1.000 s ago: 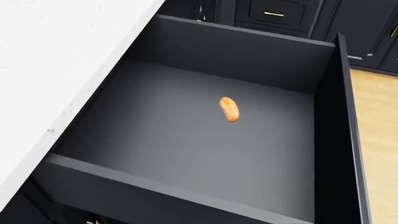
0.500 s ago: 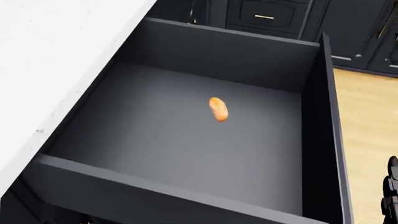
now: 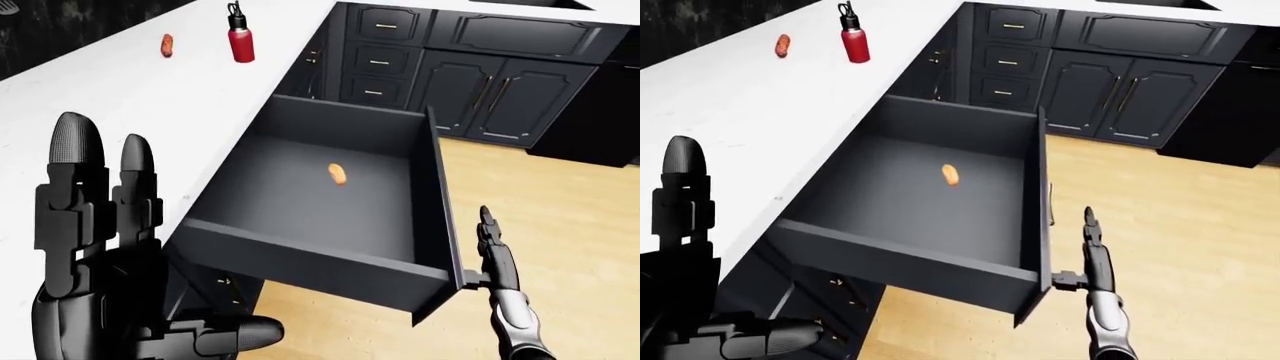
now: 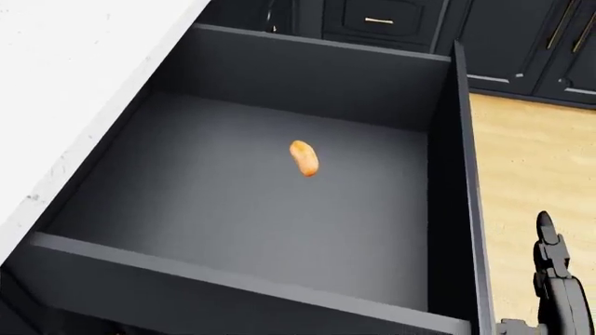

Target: Close the right drawer.

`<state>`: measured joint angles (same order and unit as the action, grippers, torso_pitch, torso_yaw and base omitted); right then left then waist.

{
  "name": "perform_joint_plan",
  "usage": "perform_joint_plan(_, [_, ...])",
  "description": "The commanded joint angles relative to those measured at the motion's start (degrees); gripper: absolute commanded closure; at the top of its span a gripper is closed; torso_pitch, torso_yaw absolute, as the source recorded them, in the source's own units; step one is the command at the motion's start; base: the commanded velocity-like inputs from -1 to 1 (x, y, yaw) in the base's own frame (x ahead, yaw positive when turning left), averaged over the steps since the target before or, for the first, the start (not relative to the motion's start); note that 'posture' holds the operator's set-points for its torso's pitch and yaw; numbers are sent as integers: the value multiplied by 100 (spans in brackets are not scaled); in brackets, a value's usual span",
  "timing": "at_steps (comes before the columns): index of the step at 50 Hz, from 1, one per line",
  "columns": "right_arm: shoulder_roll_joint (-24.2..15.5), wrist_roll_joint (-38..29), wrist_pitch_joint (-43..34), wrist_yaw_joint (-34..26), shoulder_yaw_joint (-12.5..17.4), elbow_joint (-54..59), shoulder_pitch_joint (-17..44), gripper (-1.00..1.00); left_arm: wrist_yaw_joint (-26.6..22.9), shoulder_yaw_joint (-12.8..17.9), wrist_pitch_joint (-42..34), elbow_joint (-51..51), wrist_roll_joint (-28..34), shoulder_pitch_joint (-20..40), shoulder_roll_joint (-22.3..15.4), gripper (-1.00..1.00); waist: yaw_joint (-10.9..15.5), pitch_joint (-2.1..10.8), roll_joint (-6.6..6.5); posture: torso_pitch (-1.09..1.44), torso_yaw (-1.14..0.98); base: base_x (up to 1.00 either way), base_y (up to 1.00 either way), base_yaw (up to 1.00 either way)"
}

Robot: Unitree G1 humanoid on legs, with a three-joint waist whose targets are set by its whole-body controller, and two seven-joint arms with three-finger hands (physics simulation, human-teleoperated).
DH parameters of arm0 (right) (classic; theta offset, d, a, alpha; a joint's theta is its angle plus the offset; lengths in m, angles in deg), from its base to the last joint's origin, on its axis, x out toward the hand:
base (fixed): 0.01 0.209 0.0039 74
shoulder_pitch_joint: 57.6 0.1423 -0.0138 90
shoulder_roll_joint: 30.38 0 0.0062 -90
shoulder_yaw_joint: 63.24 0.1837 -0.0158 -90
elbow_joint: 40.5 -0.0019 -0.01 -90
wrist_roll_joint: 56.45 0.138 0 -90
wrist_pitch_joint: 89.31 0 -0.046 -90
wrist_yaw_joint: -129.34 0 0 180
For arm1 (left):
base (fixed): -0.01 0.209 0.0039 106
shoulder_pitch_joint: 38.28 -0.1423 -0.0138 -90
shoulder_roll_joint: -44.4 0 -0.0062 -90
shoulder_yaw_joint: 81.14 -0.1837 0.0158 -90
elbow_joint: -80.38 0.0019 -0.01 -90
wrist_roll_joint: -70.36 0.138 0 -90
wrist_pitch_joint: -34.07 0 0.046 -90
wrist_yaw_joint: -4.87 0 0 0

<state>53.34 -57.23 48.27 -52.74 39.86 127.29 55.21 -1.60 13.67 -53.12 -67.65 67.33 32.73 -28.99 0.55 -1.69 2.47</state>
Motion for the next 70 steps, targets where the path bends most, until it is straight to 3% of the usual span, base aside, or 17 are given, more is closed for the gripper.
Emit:
perform_joint_plan(1, [6,-120,210,-107,-71,-183,154,-100,31,-8,129,-197,-8,36,-21,-100,28,87,24,0,0,0,0,0])
perform_joint_plan(70, [633,-1715,-750,11,-727,-243,1471,-100,49,-17,99,-197,-20,68,-38,-100,34,124,-48,0,0,0,0,0])
